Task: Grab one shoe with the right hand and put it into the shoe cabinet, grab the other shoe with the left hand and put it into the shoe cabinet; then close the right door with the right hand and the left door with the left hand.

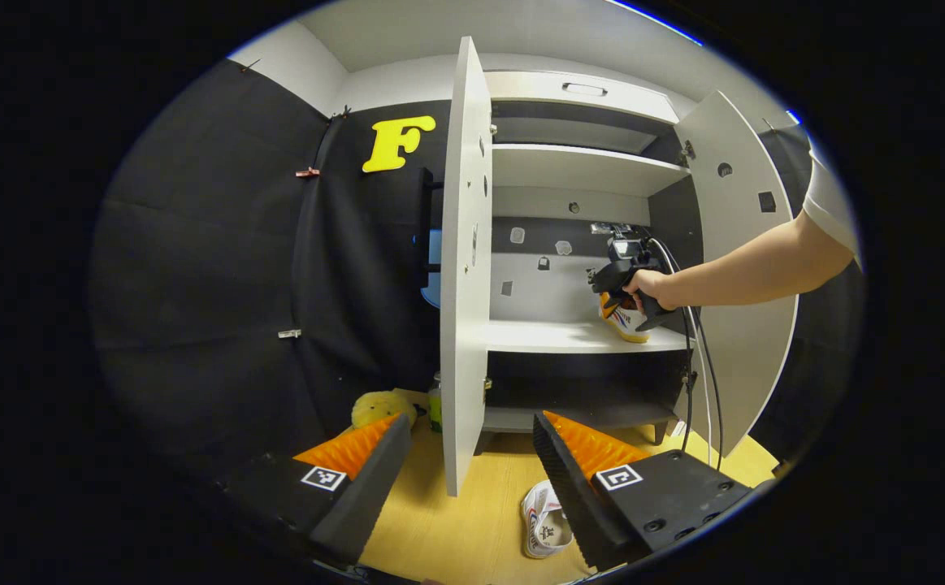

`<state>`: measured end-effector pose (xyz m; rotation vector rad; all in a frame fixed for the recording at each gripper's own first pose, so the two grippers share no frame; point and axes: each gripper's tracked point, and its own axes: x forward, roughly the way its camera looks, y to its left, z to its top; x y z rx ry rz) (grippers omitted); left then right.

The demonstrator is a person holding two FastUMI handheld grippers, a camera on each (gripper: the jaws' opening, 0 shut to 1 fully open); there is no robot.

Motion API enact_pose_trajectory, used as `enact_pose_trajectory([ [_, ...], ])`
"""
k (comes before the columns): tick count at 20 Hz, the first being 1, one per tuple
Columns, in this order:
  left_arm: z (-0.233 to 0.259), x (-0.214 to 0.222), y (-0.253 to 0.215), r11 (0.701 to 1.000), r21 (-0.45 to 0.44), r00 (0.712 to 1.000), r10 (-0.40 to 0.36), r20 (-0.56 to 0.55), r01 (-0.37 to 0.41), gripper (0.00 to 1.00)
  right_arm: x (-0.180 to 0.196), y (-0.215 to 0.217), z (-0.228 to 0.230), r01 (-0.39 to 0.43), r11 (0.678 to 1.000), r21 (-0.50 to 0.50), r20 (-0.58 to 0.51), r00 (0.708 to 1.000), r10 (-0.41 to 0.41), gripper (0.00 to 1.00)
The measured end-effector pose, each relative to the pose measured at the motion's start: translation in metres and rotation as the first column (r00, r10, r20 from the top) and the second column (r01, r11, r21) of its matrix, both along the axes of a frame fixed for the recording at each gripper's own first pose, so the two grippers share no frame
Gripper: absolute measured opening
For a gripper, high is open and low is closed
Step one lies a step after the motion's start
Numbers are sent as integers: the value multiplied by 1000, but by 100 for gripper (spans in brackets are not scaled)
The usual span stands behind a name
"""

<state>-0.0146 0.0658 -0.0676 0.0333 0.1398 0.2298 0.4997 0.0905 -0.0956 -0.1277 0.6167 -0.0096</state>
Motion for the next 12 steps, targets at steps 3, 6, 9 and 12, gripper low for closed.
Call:
enact_pose_trajectory([
  [3,-2,-3,-2,1000,-4,1000,-2,1,2,95,-14,-3,-1,-19,999,-38,-21,1000,18,20],
  [6,-2,-4,-7,1000,-8,1000,-19,-1,19,95,-23,-4,21,-15,999,-45,42,999,17,40],
  [9,-4,-4,-16,999,-13,999,-49,5,49,95,-47,5,51,-44,999,-17,118,992,46,57],
  [12,-6,-4,-24,996,-21,997,-83,3,83,95,-83,16,88,-89,996,18,220,972,83,84],
])
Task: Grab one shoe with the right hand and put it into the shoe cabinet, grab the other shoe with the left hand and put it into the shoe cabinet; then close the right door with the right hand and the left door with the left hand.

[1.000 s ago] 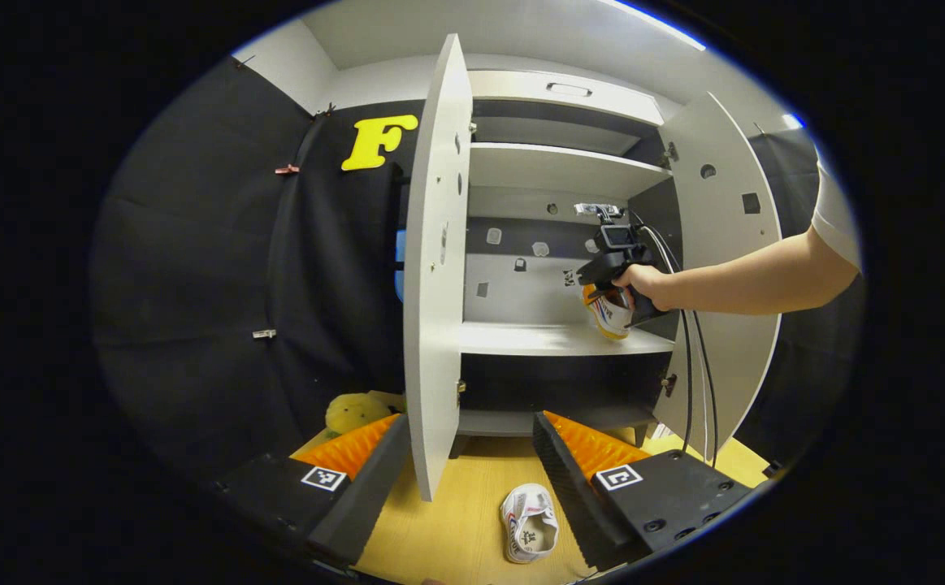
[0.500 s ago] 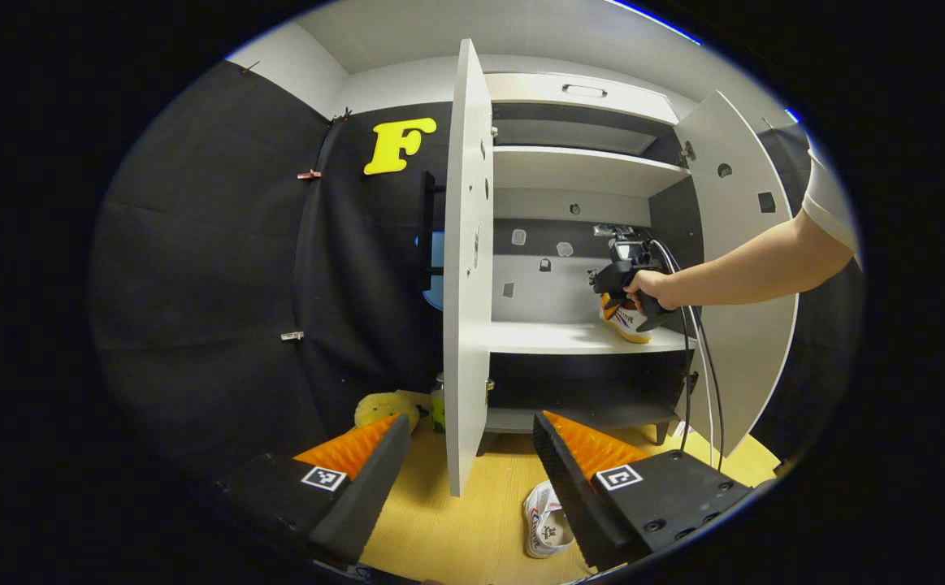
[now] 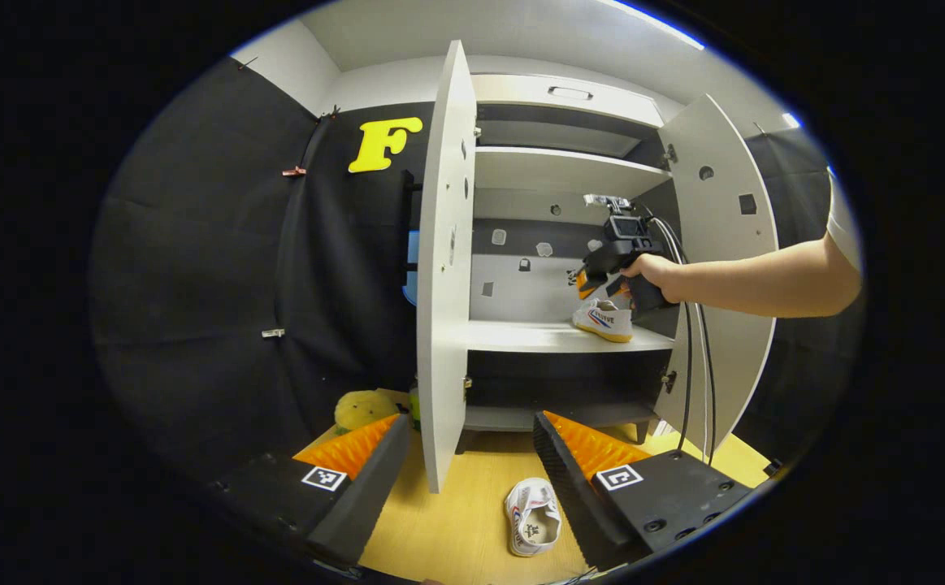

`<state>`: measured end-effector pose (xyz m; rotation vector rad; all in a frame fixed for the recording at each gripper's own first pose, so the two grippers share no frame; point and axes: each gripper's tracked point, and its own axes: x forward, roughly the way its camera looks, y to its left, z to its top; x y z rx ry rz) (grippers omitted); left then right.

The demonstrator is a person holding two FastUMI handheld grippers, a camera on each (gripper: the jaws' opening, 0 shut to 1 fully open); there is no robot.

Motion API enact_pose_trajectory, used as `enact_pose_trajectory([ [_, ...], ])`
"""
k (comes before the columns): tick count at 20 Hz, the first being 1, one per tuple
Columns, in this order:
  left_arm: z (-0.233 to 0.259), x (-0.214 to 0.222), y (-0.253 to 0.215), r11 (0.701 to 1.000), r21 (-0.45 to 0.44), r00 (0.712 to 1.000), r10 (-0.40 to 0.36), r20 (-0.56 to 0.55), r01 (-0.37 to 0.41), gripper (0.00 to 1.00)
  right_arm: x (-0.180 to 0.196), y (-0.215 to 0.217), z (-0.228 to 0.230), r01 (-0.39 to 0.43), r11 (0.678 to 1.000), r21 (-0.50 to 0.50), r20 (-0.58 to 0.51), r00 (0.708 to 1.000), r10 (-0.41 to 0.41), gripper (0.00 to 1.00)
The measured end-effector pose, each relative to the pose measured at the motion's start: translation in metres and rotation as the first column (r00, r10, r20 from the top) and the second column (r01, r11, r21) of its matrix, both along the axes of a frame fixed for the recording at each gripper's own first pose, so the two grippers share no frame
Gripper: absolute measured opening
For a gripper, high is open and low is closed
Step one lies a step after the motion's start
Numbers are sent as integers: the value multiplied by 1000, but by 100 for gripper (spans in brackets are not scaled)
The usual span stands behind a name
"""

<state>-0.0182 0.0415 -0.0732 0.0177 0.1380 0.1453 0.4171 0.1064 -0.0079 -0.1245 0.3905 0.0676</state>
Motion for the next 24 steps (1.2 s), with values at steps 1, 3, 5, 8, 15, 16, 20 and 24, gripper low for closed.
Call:
enact_pose_trajectory([
  [1,-2,0,-2,1000,-3,1000,-11,-1,11,95,-11,2,10,-8,1000,14,33,999,8,90],
  [3,-7,3,-7,999,-9,999,-38,-10,38,95,-40,3,29,-19,999,41,100,995,15,99],
  [5,-17,4,-9,998,-9,998,-61,-30,61,95,-71,-1,41,-18,999,51,144,990,10,98],
  [8,-37,6,-10,996,-13,994,-85,-73,84,95,-121,-6,49,-40,998,42,195,980,31,98],
  [15,-110,19,-5,993,-37,971,-118,-207,113,96,-242,-34,-21,-36,993,111,175,985,16,98],
  [16,-122,21,-4,992,-41,965,-125,-231,119,95,-258,-41,-38,-26,995,100,150,989,11,98],
  [20,-175,25,-8,988,-64,931,-157,-330,144,96,-323,-60,-117,4,997,80,-39,999,-1,99],
  [24,-222,33,-21,977,-90,887,-212,-411,192,96,-373,-77,-169,54,996,73,-175,984,-40,99],
])
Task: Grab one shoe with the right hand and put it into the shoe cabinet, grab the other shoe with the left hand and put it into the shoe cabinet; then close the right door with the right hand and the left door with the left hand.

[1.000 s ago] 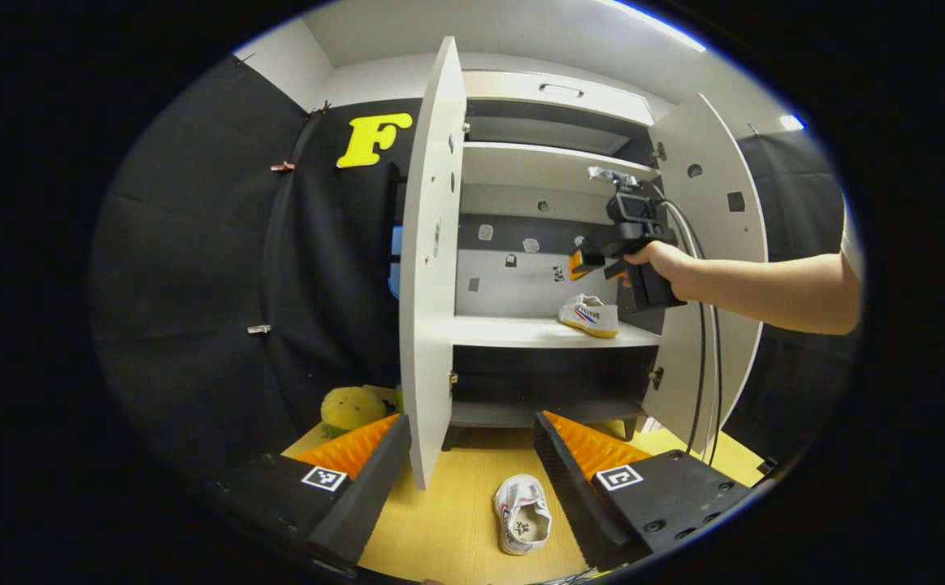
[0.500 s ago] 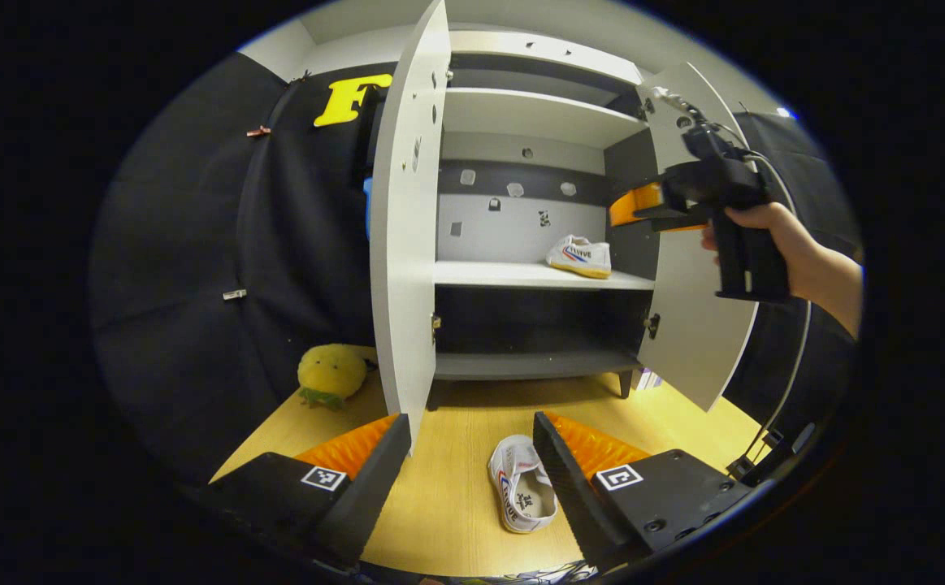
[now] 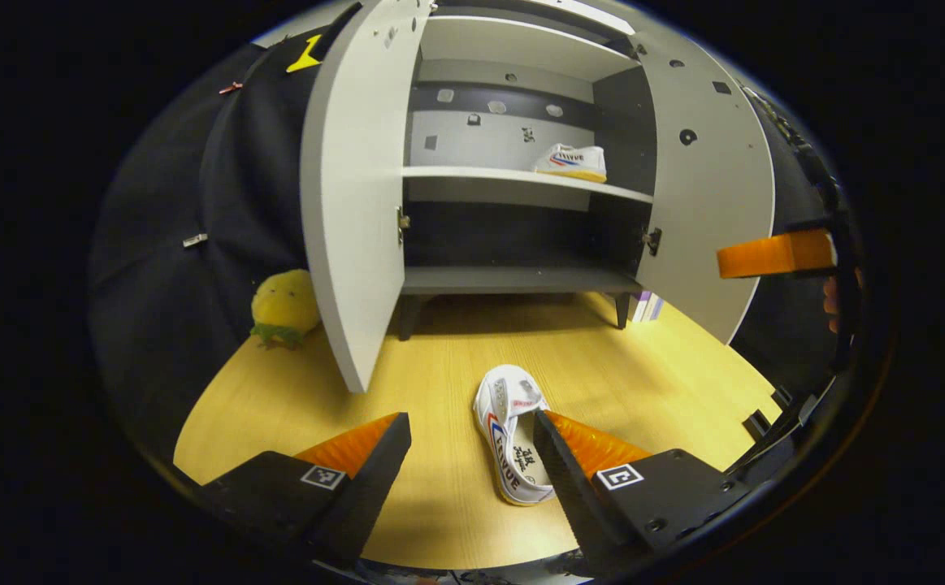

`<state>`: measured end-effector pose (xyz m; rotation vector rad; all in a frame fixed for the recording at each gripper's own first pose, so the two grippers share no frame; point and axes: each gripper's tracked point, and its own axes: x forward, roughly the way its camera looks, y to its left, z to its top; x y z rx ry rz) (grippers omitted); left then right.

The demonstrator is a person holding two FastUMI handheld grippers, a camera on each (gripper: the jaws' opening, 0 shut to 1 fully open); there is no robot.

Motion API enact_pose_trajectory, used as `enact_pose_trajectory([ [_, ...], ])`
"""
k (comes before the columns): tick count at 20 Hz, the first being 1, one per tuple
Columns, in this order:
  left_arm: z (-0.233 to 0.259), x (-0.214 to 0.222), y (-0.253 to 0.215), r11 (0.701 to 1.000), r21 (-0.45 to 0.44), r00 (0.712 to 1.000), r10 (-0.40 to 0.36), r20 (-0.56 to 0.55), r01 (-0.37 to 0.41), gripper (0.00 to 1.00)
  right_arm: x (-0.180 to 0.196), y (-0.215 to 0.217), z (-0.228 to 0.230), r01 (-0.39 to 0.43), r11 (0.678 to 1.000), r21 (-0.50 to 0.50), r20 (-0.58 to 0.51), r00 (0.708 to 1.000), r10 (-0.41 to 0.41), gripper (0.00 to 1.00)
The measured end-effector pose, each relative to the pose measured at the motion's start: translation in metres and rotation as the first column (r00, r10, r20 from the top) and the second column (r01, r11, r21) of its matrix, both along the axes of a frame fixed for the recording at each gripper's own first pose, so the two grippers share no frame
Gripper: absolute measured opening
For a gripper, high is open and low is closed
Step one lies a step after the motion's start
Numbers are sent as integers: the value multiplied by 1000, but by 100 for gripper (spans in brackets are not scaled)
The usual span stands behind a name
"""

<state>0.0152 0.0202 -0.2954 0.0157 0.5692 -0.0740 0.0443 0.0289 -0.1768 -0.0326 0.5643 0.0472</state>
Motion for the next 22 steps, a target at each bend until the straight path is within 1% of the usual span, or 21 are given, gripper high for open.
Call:
enact_pose_trajectory([
  [3,-28,14,-12,999,-11,998,-47,-53,46,96,-35,-8,-22,-1,1000,-26,-61,998,-1,99],
  [7,-71,34,-18,993,54,986,-98,-133,105,96,-73,-17,-38,-14,998,-67,-116,993,6,99],
  [9,-84,44,-20,990,70,982,-108,-155,120,96,-85,-22,-40,-2,998,-64,-127,992,-6,99],
  [11,-95,57,-22,989,79,980,-107,-166,121,93,-92,-25,-40,7,998,-64,-130,991,-15,99],
  [13,-103,72,-20,987,109,980,-100,-172,120,90,-96,-32,-40,24,997,-69,-131,991,-32,99],
  [15,-112,84,-19,984,128,978,-98,-183,123,83,-100,-38,-37,40,997,-69,-126,991,-49,99],
  [16,-113,88,-18,983,139,978,-95,-187,122,74,-101,-42,-36,49,996,-72,-122,991,-57,99],
  [17,-116,93,-18,983,142,977,-91,-192,119,67,-103,-46,-36,59,996,-74,-122,990,-68,99],
  [18,-119,95,-22,983,134,976,-94,-199,122,56,-104,-50,-36,70,995,-76,-123,989,-79,99],
  [21,-123,100,-22,983,155,977,-68,-200,101,46,-105,-61,-35,101,992,-73,-121,987,-109,99],
  [22,-124,101,-18,982,170,978,-45,-203,80,35,-106,-64,-34,108,992,-72,-120,986,-116,99],
])
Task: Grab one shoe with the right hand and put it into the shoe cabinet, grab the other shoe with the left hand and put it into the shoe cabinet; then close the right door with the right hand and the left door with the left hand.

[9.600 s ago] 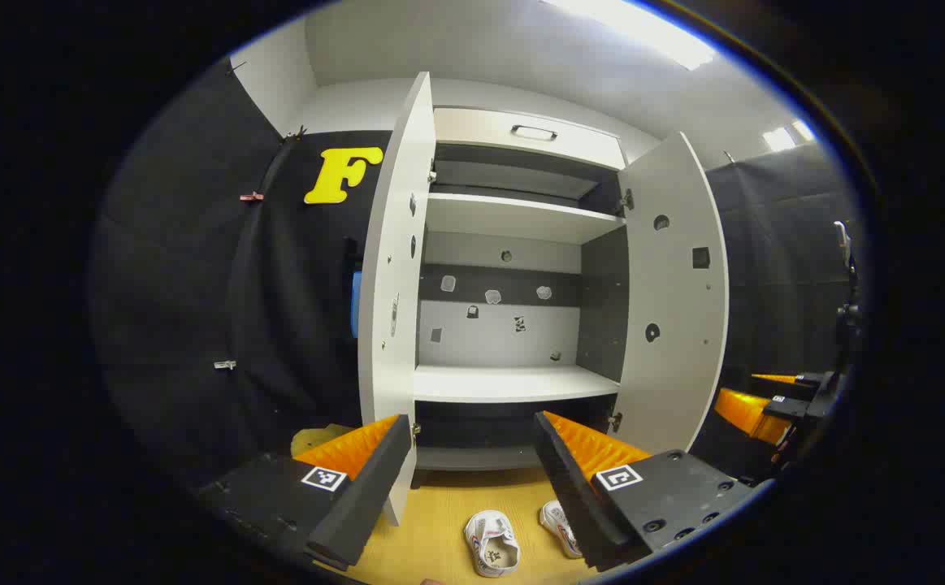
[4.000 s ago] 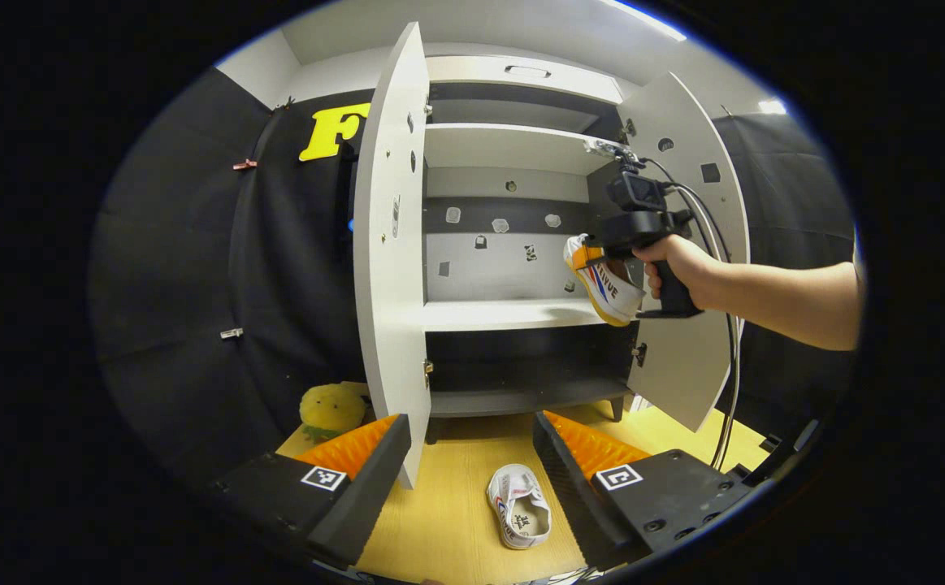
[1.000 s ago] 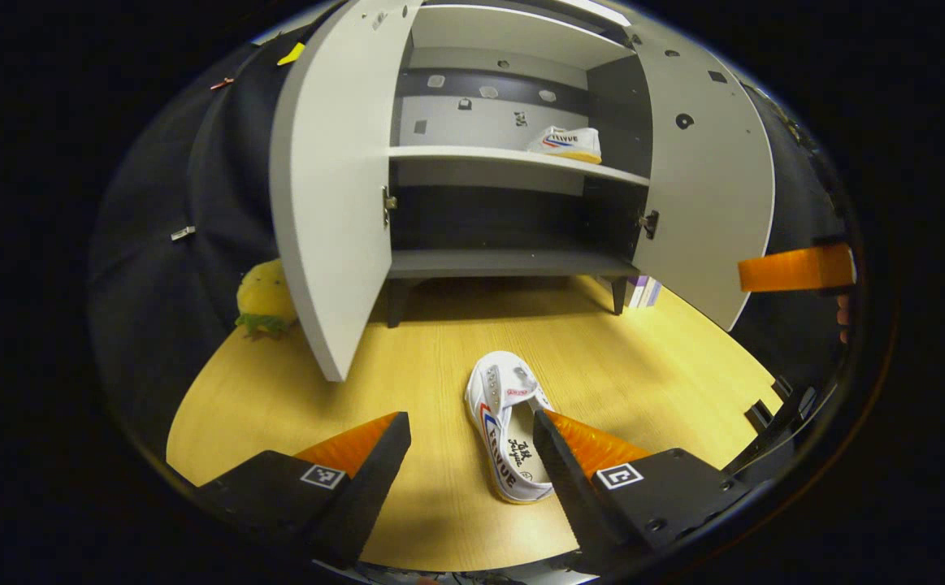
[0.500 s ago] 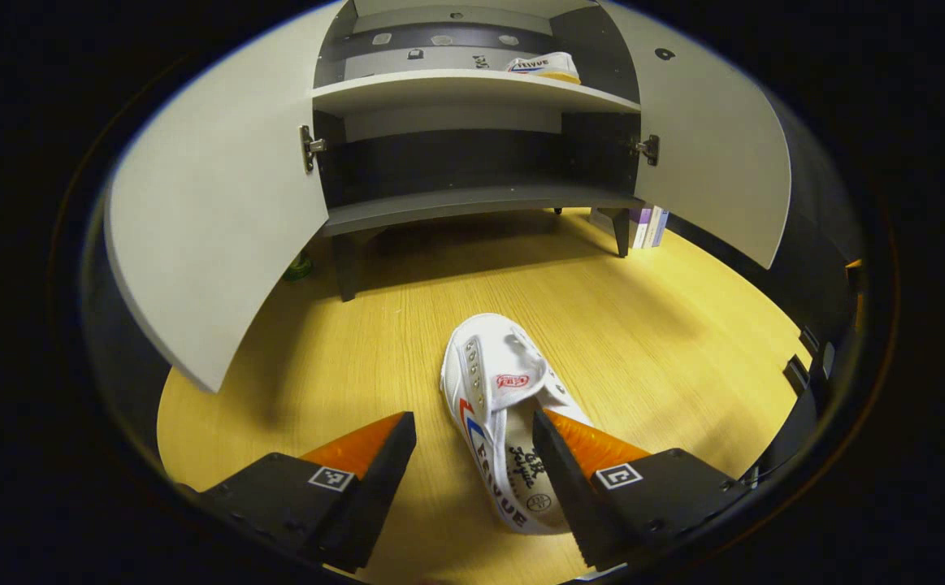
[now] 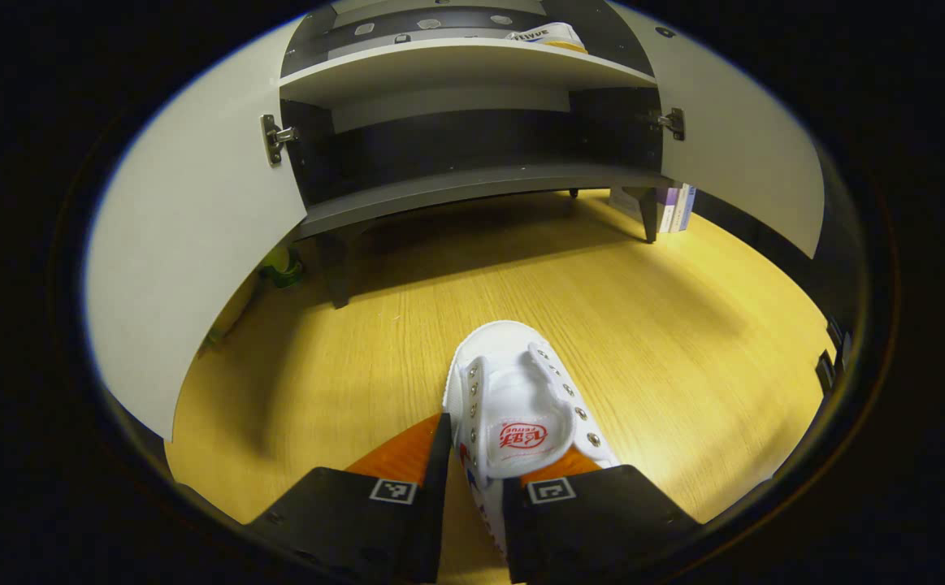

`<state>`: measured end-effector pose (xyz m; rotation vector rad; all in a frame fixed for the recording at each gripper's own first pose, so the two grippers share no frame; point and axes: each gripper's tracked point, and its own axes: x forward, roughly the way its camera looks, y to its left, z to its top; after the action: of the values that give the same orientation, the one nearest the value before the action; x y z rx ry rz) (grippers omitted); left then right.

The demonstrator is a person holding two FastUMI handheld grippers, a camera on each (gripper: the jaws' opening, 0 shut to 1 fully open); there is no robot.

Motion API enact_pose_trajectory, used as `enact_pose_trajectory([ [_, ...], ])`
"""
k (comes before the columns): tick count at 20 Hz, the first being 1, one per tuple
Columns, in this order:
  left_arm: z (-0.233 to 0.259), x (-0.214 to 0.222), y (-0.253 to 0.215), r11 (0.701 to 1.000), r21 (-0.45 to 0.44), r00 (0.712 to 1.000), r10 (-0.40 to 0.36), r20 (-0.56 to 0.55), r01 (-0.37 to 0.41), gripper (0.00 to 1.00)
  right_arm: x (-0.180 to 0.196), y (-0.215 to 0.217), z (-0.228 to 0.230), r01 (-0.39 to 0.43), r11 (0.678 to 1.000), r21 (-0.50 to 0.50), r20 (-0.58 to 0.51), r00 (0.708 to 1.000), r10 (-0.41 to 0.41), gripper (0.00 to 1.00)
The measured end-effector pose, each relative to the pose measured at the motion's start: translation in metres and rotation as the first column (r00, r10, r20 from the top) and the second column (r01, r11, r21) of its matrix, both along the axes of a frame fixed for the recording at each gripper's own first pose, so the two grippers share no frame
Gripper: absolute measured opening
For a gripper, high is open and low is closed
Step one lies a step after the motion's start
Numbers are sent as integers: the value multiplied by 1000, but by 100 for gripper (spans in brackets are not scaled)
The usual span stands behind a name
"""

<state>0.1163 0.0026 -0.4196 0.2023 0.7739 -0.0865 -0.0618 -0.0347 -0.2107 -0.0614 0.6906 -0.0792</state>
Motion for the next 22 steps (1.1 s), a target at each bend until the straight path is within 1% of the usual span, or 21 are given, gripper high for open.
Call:
enact_pose_trajectory([
  [1,-2,-1,6,1000,8,1000,21,-5,-21,30,-2,-3,1,4,1000,1,4,1000,-4,99],
  [2,-3,-1,9,999,10,999,36,-15,-36,20,-3,-5,2,7,1000,-1,8,1000,-7,99],
  [3,-3,0,9,999,2,999,35,-17,-35,16,-3,-7,2,7,1000,-4,11,1000,-7,99],
  [5,-3,-2,9,1000,9,999,25,-30,-25,11,-4,-10,1,2,1000,-12,14,1000,-1,99],
  [8,4,-5,8,999,4,999,32,-42,-32,5,-6,-13,3,-2,1000,-9,21,1000,2,99],
  [11,27,-15,2,1000,-5,999,25,-30,-26,5,-5,-16,6,-3,1000,2,39,999,3,99],
  [14,67,-22,-5,997,-56,998,59,9,-59,5,-6,-25,8,-3,1000,11,51,999,2,99],
  [16,104,-23,-9,992,-97,995,86,46,-81,5,-5,-33,9,2,1000,12,59,998,-3,99],
  [20,170,-8,-13,995,-80,990,77,116,-68,5,-2,-51,16,25,999,32,84,996,-28,99],
  [22,205,10,-19,991,-112,986,84,141,-68,5,1,-62,21,45,998,38,100,994,-49,99],
])
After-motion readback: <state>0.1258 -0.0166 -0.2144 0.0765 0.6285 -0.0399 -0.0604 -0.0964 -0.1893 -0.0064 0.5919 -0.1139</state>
